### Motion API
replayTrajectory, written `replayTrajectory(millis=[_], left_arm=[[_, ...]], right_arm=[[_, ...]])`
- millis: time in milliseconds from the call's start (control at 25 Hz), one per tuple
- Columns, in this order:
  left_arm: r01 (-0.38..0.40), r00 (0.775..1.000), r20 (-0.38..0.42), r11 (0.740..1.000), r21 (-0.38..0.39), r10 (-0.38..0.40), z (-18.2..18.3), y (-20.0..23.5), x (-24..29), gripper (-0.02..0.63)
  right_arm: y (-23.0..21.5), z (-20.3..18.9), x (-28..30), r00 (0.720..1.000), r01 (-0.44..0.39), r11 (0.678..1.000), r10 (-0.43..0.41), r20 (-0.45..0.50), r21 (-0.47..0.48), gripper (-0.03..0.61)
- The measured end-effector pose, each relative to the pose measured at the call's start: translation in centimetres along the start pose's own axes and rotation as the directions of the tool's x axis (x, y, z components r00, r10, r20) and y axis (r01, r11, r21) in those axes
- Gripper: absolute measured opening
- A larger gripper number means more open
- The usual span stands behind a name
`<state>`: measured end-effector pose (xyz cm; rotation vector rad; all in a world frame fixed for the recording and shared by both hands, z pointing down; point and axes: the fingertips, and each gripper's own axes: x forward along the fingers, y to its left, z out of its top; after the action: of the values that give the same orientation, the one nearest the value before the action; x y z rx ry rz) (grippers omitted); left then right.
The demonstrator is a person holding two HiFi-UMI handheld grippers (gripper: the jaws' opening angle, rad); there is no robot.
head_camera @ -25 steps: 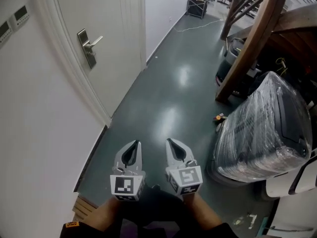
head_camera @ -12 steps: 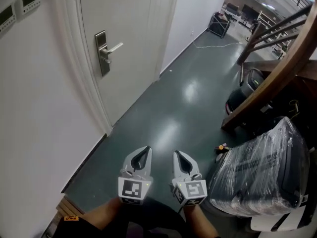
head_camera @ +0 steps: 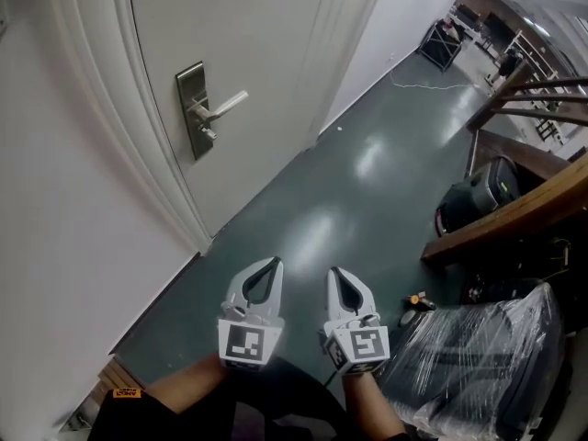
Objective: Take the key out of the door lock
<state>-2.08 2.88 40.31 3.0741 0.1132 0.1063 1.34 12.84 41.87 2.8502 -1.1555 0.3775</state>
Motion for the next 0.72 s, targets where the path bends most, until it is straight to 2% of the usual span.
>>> replayTrajectory(millis=[200, 440, 600, 720], left_arm=[[-0.077, 0.997, 0.021, 0.997, -0.001, 0.077, 1.6, 6.2, 4.1, 0.018], [-0.204, 0.978, 0.035, 0.979, -0.016, 0.205, 2.4, 12.6, 6.8, 0.018], [-0.328, 0.944, 0.04, 0.944, -0.01, 0.329, 2.1, 16.9, 8.1, 0.018], [-0.432, 0.902, 0.029, 0.902, -0.005, 0.432, 1.3, 19.8, 9.0, 0.018]], right_arm=[[0.3, 3.4, 7.4, 0.998, -0.065, 0.997, 0.066, 0.02, -0.039, -0.008], [2.3, 5.0, 15.6, 0.968, -0.244, 0.966, 0.247, 0.029, -0.083, -0.008], [4.7, 4.4, 21.1, 0.919, -0.394, 0.914, 0.394, -0.024, -0.092, -0.008], [6.0, 3.5, 25.0, 0.868, -0.497, 0.865, 0.493, -0.065, -0.075, -0.008]])
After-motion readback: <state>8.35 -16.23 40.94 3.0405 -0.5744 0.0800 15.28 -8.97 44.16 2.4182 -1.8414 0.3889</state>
